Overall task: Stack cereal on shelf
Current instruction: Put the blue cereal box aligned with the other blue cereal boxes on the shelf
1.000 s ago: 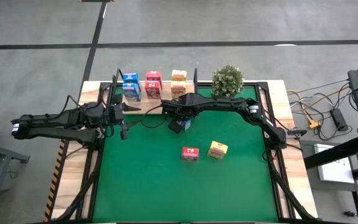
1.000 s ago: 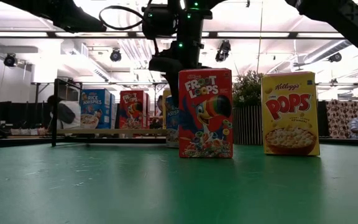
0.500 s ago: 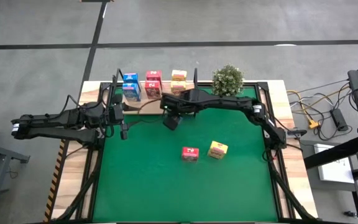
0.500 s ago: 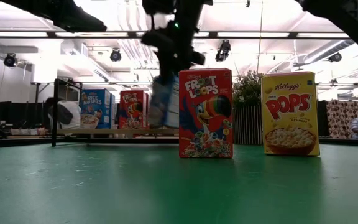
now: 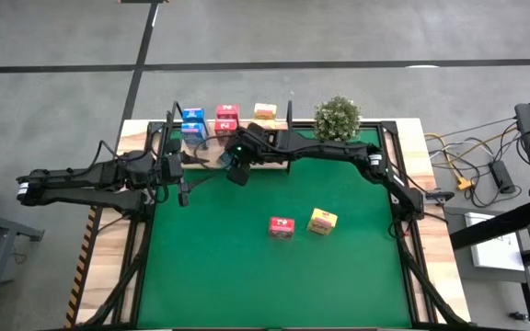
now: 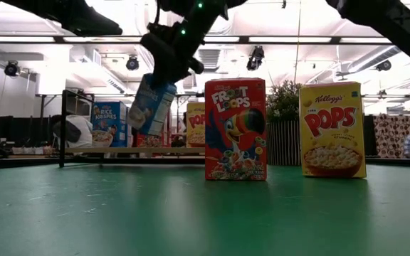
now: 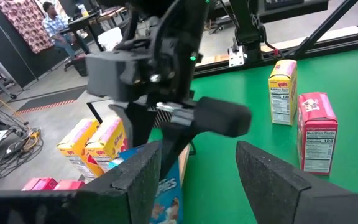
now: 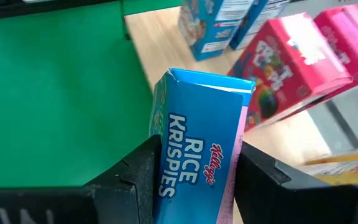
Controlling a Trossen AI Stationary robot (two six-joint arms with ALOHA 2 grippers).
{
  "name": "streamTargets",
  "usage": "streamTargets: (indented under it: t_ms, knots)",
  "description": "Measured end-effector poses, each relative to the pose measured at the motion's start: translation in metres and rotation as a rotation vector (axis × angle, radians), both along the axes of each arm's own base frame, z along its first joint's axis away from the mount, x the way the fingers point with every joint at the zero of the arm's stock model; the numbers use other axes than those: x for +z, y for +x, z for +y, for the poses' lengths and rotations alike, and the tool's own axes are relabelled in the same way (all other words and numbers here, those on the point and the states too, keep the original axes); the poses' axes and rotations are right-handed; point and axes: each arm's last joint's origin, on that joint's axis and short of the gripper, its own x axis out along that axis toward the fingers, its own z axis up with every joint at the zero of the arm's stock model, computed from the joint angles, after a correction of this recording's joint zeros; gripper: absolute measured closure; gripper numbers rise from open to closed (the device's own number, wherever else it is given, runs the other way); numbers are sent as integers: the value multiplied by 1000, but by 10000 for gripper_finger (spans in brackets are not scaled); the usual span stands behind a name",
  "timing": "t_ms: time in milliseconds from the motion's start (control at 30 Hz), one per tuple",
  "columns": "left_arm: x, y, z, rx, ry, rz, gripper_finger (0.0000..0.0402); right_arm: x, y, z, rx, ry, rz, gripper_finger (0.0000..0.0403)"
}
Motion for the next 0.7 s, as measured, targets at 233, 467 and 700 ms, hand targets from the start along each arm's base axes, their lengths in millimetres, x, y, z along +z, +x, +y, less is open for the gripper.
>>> streamTargets:
  t_ms: [233,467,700]
  knots:
    - [0,0,0,0,0,1,210,-3,-1,-12,-6,-17,6,228]
    - [0,0,0,0,0,0,209,-6,-3,-20,-22,-15,17,197]
    - [0,0,0,0,0,1,209,-6,-3,-21,-20,-17,19,178]
